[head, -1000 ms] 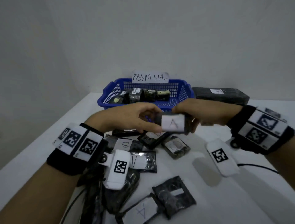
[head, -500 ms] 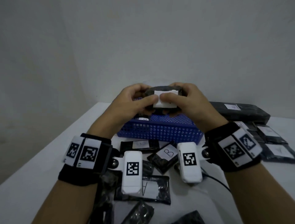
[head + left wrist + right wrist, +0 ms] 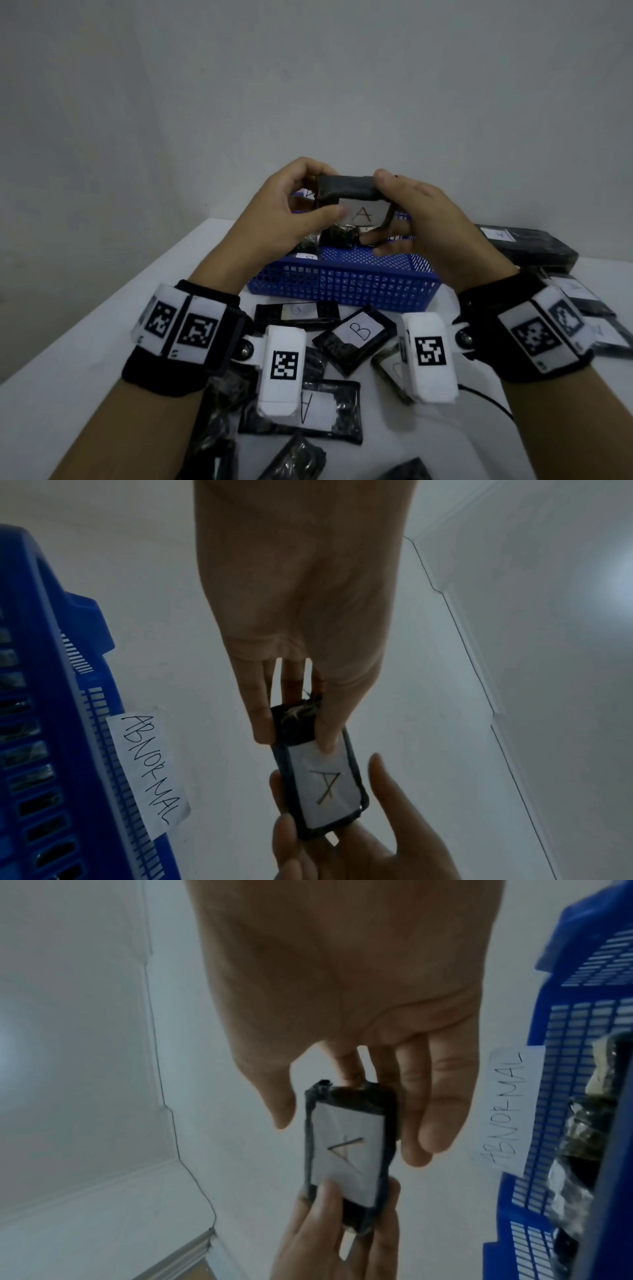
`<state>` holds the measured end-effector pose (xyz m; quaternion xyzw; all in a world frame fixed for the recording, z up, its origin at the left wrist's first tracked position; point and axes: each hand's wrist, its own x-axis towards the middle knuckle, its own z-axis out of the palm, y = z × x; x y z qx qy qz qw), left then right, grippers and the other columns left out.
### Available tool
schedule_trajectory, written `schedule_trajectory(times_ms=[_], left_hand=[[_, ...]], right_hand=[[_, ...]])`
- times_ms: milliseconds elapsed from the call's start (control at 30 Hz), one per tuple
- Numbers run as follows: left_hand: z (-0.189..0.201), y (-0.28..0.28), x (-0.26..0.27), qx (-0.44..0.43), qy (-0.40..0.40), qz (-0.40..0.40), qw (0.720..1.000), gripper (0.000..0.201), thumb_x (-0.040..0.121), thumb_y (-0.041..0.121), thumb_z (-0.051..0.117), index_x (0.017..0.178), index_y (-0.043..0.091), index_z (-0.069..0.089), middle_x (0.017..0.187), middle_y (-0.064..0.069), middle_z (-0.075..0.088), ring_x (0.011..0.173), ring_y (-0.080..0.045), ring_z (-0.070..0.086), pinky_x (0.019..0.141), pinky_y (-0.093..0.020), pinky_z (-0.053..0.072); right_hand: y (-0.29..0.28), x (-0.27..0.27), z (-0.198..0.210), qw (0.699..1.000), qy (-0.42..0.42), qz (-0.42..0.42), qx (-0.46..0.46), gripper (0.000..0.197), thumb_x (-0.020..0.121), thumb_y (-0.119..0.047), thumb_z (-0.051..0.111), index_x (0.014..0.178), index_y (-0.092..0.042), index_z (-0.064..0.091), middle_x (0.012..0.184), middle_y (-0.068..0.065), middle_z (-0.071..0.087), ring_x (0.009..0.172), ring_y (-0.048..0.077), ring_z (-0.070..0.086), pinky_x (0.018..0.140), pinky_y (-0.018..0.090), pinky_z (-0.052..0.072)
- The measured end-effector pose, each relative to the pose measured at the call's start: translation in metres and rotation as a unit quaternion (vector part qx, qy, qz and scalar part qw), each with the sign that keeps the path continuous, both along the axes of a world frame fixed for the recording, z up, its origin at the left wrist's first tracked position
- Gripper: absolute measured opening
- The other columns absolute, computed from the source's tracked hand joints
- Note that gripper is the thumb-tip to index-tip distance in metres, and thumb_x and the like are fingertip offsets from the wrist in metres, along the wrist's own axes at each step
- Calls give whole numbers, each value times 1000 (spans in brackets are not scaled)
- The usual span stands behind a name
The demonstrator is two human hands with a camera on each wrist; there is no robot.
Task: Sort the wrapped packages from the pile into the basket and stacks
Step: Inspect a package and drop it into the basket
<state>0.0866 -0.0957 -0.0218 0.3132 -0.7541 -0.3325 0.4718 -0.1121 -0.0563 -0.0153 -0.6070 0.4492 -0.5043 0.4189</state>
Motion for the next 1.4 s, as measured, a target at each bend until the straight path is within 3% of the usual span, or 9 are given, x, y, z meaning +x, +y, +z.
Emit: schedule_trajectory(times_ms=[200,333,467,600,733,867,1067,1200,1400], left_hand=[[-1,1,-6,26,22,-15,999,11,99,24,59,108,18,63,105,-1,66,95,-15,68,88,-31,56],[-4,-2,-6,16,17,11,1000,3,94,16,66,95,17,64,96,-2,67,80,-10,68,79,-29,55],[-6,-4,-8,-14,5,24,1000,12,88,9,73,88,18,64,102,-3,71,90,-18,71,85,-33,58],[-7,-6,-9,-24,34,35,999,9,89,18,73,95,17,67,107,-7,72,94,-24,72,87,-43,60],[-5,-3,-6,-6,45,1,999,14,93,9,68,95,21,62,115,-7,67,99,-29,70,86,-42,60],[-7,0,-8,-21,36,-26,999,18,93,7,66,100,22,59,119,0,63,104,-20,68,83,-29,56],[-5,1,-14,85,73,-28,993,23,98,20,60,116,20,46,117,-14,66,87,-22,75,72,-34,61],[-6,-3,-8,122,78,-14,989,30,91,9,68,116,12,51,109,-12,71,88,-30,75,74,-39,63],[-11,-2,-15,65,35,10,997,18,91,1,67,100,12,57,95,-6,68,74,-19,75,63,-27,59]], right_hand=[[-7,3,-5,998,-67,2,-22,6,98,-18,63,93,-15,64,99,9,72,81,21,71,73,30,61],[-11,4,-9,996,-30,-16,-82,10,95,-7,64,88,-15,64,99,10,71,90,21,72,77,31,60],[-12,7,-15,982,32,-86,-163,16,88,2,70,83,-14,68,86,12,73,80,25,73,71,30,61],[-11,8,-16,983,-1,-73,-166,7,92,-4,69,98,-8,69,98,17,73,89,29,74,73,33,62],[-9,7,-12,993,-91,-31,-71,27,98,-24,62,124,-16,57,107,4,72,98,20,74,72,32,62],[-11,2,-10,995,-99,-32,-14,13,97,-19,63,109,-13,62,103,6,70,86,17,75,67,30,61],[-14,-5,-14,994,-9,-54,-96,30,87,-11,76,113,-13,64,107,8,74,94,25,75,79,35,62],[-12,-6,-12,995,17,-22,-91,39,85,-5,77,120,-11,60,101,14,76,88,26,76,77,29,61],[-15,1,-19,974,111,-88,-178,30,86,-7,77,108,-16,58,88,6,77,80,19,75,75,35,63]])
